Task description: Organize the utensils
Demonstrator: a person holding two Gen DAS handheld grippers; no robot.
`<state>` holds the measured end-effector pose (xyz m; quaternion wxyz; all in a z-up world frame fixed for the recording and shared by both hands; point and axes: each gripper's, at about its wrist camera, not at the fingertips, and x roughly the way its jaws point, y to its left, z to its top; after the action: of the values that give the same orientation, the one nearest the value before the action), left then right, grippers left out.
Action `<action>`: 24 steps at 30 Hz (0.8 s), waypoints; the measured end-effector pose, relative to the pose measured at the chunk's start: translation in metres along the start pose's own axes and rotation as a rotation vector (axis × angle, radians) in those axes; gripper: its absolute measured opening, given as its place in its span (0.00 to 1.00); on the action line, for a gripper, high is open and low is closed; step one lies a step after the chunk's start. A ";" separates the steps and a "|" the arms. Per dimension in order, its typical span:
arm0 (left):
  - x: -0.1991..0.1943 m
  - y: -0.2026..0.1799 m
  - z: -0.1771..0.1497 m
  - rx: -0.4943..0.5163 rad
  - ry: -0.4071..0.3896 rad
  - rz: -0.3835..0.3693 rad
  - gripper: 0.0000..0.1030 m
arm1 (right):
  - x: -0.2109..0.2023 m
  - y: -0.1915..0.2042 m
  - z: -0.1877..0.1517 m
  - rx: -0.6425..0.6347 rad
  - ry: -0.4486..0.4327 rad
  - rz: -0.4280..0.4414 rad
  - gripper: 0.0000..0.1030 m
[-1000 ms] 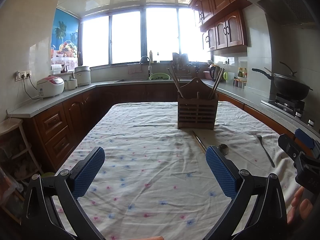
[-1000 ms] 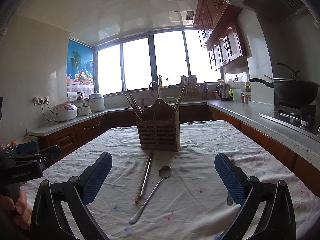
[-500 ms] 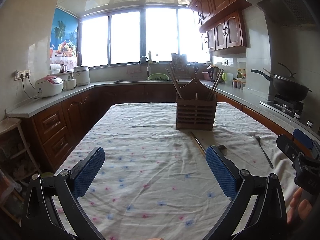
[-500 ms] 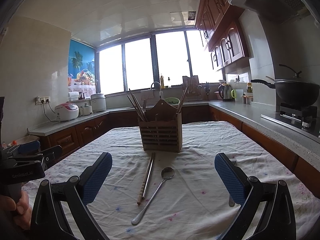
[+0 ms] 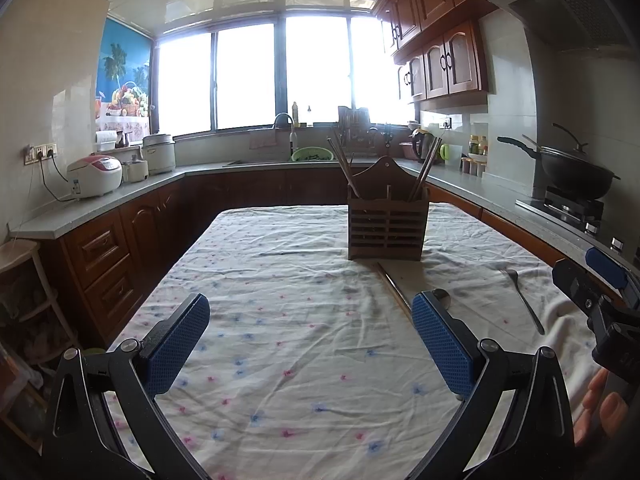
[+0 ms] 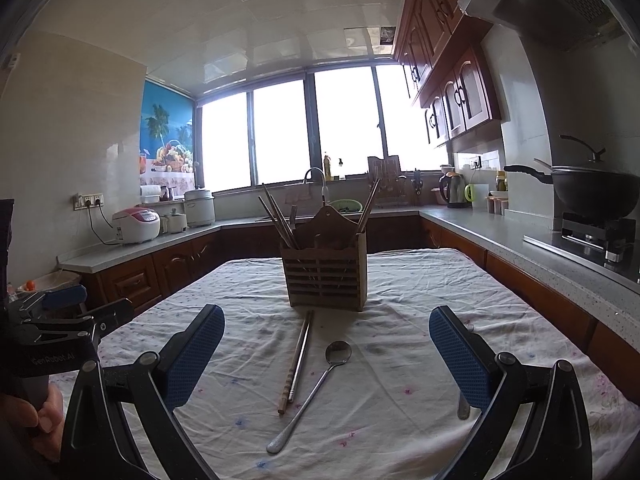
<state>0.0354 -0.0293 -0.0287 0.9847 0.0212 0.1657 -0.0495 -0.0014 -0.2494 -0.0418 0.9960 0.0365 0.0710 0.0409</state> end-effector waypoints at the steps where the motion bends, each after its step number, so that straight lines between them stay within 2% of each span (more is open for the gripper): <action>1: 0.000 0.000 0.000 0.002 -0.001 0.001 1.00 | 0.000 0.000 0.000 -0.001 0.000 0.000 1.00; 24: -0.001 0.001 0.002 0.002 -0.007 0.001 1.00 | -0.002 0.002 0.002 -0.010 -0.004 0.007 1.00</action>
<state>0.0348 -0.0282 -0.0268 0.9853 0.0222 0.1623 -0.0493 -0.0034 -0.2474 -0.0388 0.9961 0.0320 0.0687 0.0446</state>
